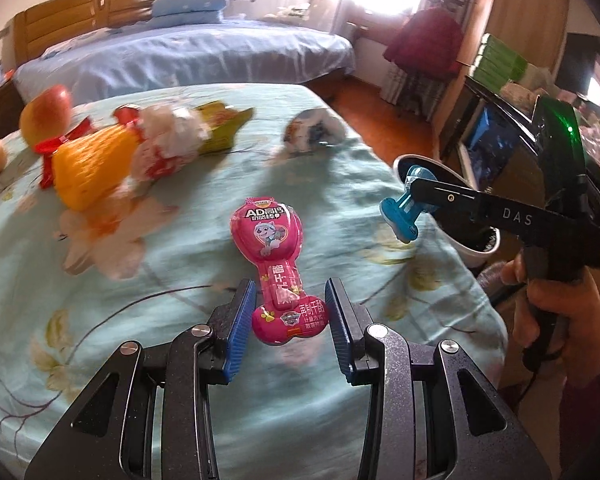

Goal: Collect trash
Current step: 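Carry the pink package and blue brush over the trash bin and open both tools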

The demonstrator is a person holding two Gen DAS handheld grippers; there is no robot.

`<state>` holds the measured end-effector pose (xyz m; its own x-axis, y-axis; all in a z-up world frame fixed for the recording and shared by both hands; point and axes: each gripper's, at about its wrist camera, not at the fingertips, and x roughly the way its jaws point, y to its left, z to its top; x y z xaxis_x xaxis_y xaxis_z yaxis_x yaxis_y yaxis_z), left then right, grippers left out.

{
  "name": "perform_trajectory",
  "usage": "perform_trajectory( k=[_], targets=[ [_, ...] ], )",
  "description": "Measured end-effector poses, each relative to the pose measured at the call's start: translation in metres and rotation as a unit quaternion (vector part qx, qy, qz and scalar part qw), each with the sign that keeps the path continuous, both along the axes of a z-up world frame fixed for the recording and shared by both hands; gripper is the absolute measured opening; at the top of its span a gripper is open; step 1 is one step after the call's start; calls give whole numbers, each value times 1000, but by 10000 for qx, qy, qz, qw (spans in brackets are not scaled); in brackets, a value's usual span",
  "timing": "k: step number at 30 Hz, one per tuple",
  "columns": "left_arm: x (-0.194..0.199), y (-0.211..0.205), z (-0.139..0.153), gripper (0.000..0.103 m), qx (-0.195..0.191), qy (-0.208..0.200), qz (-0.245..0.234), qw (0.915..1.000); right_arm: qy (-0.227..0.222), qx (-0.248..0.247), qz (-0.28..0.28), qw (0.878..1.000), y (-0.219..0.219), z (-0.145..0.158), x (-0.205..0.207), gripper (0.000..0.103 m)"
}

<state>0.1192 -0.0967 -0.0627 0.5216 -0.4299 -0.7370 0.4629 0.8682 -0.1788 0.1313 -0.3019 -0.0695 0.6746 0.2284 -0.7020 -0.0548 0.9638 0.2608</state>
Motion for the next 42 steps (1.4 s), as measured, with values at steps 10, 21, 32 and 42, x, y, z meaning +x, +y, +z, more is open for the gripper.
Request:
perform_trajectory(
  k=[10, 21, 32, 42],
  targets=[
    [-3, -47, 6, 35, 26, -139, -464, 9988, 75, -135, -531, 9985, -47, -2, -17, 61],
    [2, -102, 12, 35, 63, -295, -934, 9952, 184, -325, -962, 9947, -87, -6, -21, 61],
    [11, -148, 13, 35, 138, -353, -1278, 9911, 292, -486, -1226, 9908, -115, -11, -18, 61],
    [21, -174, 9, 35, 143, -249, -1468, 9887, 474, -604, -1299, 9885, -132, -16, -9, 61]
  ],
)
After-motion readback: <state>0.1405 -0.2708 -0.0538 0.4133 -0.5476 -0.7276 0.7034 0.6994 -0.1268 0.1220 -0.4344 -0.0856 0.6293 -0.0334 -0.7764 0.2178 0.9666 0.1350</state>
